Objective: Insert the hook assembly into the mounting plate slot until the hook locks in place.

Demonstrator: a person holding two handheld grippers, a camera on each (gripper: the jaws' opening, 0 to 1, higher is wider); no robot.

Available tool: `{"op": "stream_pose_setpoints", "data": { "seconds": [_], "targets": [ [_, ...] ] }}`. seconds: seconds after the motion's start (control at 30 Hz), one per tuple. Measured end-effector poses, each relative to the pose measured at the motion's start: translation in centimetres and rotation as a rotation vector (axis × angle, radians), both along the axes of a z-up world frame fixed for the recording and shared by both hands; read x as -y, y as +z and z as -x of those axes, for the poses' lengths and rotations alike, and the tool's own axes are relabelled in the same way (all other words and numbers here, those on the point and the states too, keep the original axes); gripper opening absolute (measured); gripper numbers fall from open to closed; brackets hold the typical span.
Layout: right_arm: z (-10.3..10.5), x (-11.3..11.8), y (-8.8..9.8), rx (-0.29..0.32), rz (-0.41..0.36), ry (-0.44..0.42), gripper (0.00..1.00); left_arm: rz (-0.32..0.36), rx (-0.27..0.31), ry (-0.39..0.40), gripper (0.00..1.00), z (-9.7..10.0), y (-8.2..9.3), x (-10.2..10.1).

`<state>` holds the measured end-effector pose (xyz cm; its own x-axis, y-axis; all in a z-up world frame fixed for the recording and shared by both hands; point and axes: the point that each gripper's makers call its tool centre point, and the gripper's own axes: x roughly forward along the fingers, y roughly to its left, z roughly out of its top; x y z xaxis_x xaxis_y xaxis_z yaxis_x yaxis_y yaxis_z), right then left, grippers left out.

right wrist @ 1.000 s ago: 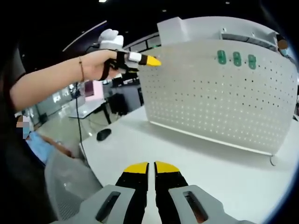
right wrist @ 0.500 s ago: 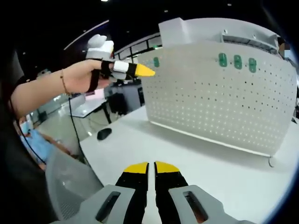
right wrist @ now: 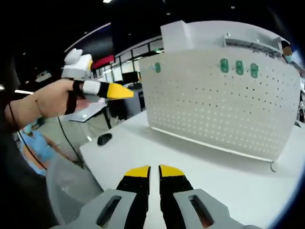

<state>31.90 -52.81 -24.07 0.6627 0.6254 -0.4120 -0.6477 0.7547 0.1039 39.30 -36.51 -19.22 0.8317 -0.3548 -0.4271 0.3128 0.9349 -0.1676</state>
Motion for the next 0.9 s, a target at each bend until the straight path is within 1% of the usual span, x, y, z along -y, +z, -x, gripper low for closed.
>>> {"op": "stream_pose_setpoints", "data": {
  "seconds": [0.03,0.13,0.17,0.3,0.37,0.47,0.63,0.77,0.9],
  "targets": [
    [0.0,0.1,0.0,0.002,0.001,-0.002,0.05,0.007,-0.005,-0.006,1.00,0.8,-0.3,0.1],
    [-0.2,0.6,0.3,0.011,0.008,-0.015,0.10,0.022,-0.007,-0.019,1.00,2.3,-0.9,0.3],
    [-0.2,0.8,0.4,0.015,0.009,-0.021,0.12,0.022,-0.008,-0.027,1.00,2.8,-1.1,0.5],
    [-0.5,1.4,0.6,0.029,0.020,-0.042,0.23,0.024,-0.002,-0.047,1.00,4.0,-1.2,0.6],
    [-0.6,1.8,0.6,0.028,0.017,-0.055,0.31,0.032,0.007,-0.055,1.00,4.2,-1.1,0.5],
    [-0.6,2.2,0.5,0.023,0.022,-0.071,0.39,0.039,0.015,-0.062,1.00,4.4,-0.8,0.7],
    [-0.4,2.8,0.4,0.021,0.025,-0.086,0.46,0.053,0.028,-0.067,1.00,4.9,-0.2,1.1],
    [-0.3,3.2,0.3,0.019,0.026,-0.107,0.56,0.045,0.035,-0.078,1.00,5.0,-0.2,1.2],
    [-0.3,3.7,0.4,0.032,0.035,-0.126,0.60,0.050,0.038,-0.086,1.00,5.3,-0.1,1.3]
  ]
}}
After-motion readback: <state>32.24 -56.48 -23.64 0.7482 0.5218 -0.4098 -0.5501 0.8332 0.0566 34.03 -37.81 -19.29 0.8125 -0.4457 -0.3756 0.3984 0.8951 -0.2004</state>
